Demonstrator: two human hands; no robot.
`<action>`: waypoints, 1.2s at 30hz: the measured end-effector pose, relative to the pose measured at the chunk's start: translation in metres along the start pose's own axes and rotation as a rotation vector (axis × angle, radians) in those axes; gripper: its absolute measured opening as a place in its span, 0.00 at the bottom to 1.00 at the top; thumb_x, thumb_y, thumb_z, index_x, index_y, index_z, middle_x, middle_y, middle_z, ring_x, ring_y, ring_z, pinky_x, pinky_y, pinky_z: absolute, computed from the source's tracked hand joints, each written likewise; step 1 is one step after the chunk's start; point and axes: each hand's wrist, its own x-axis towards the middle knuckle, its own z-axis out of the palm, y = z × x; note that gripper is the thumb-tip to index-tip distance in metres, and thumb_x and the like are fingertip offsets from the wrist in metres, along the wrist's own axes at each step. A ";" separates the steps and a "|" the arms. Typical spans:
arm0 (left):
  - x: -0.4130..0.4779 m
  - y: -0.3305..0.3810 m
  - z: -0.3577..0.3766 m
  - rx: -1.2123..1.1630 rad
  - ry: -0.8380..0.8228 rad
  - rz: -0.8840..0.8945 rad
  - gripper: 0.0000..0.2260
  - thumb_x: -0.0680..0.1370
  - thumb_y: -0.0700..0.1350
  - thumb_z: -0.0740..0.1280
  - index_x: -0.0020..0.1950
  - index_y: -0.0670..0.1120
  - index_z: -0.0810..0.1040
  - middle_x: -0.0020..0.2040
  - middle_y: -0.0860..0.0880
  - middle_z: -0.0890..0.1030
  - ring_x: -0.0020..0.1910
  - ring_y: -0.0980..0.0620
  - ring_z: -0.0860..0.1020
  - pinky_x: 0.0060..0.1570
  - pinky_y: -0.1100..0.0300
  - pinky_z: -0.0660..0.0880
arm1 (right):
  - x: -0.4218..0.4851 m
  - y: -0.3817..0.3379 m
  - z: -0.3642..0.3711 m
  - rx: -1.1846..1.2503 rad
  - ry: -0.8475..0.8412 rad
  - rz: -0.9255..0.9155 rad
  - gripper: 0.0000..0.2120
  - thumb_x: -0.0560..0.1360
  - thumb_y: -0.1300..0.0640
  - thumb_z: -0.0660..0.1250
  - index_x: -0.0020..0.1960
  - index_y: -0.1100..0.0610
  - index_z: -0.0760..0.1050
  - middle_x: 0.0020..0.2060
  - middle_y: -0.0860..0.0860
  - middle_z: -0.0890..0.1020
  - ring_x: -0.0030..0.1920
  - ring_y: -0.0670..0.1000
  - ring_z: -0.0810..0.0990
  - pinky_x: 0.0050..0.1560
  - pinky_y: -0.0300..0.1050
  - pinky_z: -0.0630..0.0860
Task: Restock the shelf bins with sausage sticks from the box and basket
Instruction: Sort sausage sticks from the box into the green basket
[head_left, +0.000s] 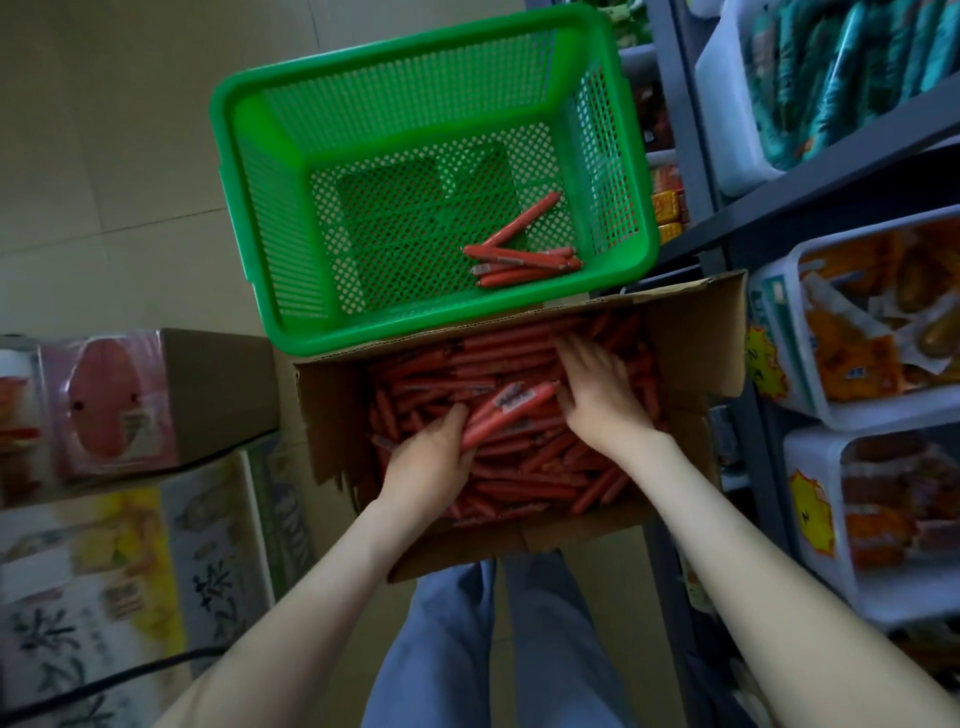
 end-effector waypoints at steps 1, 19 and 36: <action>-0.004 -0.002 -0.001 -0.041 0.028 -0.008 0.16 0.79 0.47 0.61 0.67 0.47 0.66 0.54 0.46 0.79 0.50 0.43 0.79 0.42 0.54 0.72 | 0.007 -0.003 0.003 -0.020 -0.014 0.012 0.29 0.78 0.58 0.58 0.77 0.55 0.51 0.75 0.54 0.57 0.74 0.55 0.55 0.71 0.48 0.51; -0.021 0.010 -0.042 -0.443 -0.330 0.055 0.08 0.77 0.47 0.66 0.54 0.57 0.72 0.40 0.57 0.80 0.39 0.57 0.78 0.43 0.62 0.73 | -0.013 -0.016 -0.042 0.006 -0.271 -0.076 0.14 0.79 0.53 0.60 0.63 0.55 0.71 0.59 0.55 0.77 0.61 0.57 0.74 0.59 0.47 0.70; 0.028 0.074 -0.142 -1.687 0.007 -0.128 0.04 0.80 0.36 0.60 0.52 0.43 0.72 0.45 0.43 0.81 0.39 0.51 0.81 0.45 0.55 0.80 | 0.009 -0.097 -0.147 1.305 -0.011 0.024 0.05 0.80 0.58 0.59 0.48 0.56 0.73 0.29 0.47 0.78 0.29 0.43 0.73 0.31 0.35 0.70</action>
